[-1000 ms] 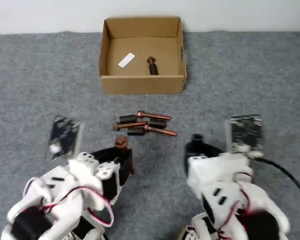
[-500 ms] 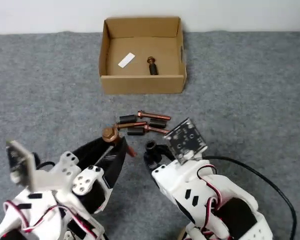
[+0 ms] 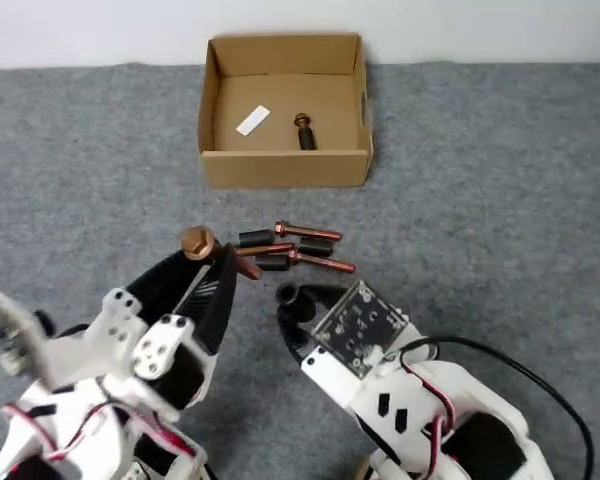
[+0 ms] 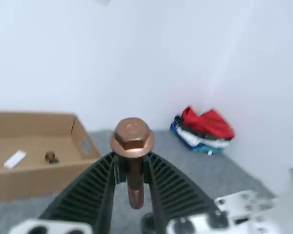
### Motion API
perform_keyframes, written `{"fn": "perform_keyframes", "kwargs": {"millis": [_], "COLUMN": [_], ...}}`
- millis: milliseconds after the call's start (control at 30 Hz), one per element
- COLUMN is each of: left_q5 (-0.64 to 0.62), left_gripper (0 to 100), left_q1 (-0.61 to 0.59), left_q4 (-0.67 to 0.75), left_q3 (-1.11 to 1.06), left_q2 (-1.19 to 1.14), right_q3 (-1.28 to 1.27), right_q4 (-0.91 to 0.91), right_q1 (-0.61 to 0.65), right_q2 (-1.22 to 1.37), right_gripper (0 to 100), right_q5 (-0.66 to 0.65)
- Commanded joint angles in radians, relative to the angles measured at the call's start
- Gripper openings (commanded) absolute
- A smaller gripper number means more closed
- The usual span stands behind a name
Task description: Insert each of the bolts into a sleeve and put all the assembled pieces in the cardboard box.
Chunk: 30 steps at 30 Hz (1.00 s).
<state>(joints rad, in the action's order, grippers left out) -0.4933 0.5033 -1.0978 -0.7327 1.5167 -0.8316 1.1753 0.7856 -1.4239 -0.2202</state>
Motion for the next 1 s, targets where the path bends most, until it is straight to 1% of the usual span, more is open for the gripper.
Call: {"fn": "perform_keyframes", "kwargs": {"millis": [0, 133, 333, 500, 633, 867, 967], "left_q5": [0.002, -0.031, -0.040, -0.052, -0.052, -0.052, -0.052], "left_gripper": [0, 0, 0, 0, 0, 0, 0], "left_q1": [-0.003, 0.002, 0.074, 0.077, 0.077, 0.080, 0.109], "left_q4": [0.038, 0.040, 0.040, 0.041, 0.075, 0.072, 0.068], "left_q3": [-0.021, -0.027, -0.022, -0.021, -0.022, -0.058, -0.068], "left_q2": [0.005, -0.002, -0.002, -0.002, -0.002, -0.003, -0.003], "right_q3": [0.012, 0.012, 0.006, 0.005, 0.005, 0.005, 0.005], "right_q4": [-0.027, -0.041, -0.068, -0.068, -0.065, -0.068, -0.068], "right_q1": [0.010, 0.010, 0.010, 0.010, 0.010, 0.010, 0.010], "right_q2": [-0.016, -0.016, -0.007, -0.007, -0.007, -0.007, -0.007], "right_gripper": [0.8, 0.8, 0.8, 0.8, 0.8, 0.8, 0.8], "right_q5": [-0.014, -0.014, -0.014, -0.014, -0.014, -0.014, -0.014]}}
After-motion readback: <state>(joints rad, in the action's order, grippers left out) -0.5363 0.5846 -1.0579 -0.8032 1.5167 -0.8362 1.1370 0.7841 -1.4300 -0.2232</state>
